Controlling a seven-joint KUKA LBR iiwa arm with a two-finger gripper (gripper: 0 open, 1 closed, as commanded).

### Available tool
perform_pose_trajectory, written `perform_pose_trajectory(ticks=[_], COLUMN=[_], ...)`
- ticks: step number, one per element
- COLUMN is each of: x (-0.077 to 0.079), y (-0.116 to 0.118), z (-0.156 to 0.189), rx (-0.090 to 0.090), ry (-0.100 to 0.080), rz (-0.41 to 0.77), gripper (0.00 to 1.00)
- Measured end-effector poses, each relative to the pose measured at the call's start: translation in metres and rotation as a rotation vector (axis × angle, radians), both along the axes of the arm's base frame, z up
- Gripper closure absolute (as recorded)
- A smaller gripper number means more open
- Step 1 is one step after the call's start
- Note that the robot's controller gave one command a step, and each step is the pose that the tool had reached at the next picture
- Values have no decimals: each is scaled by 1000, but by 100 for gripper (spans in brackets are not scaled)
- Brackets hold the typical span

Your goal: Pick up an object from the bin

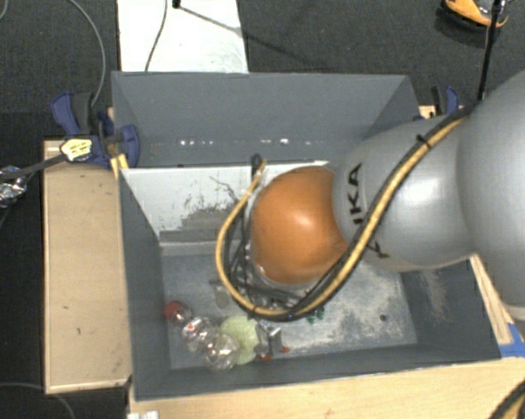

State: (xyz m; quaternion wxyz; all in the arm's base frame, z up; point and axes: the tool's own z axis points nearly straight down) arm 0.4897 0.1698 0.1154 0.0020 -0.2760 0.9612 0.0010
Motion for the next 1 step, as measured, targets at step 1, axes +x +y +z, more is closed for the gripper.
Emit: perform_pose_trajectory(ticks=[1], x=[0], y=[1], z=[-44], rx=[-2], ry=[3], rz=[39], gripper=[100])
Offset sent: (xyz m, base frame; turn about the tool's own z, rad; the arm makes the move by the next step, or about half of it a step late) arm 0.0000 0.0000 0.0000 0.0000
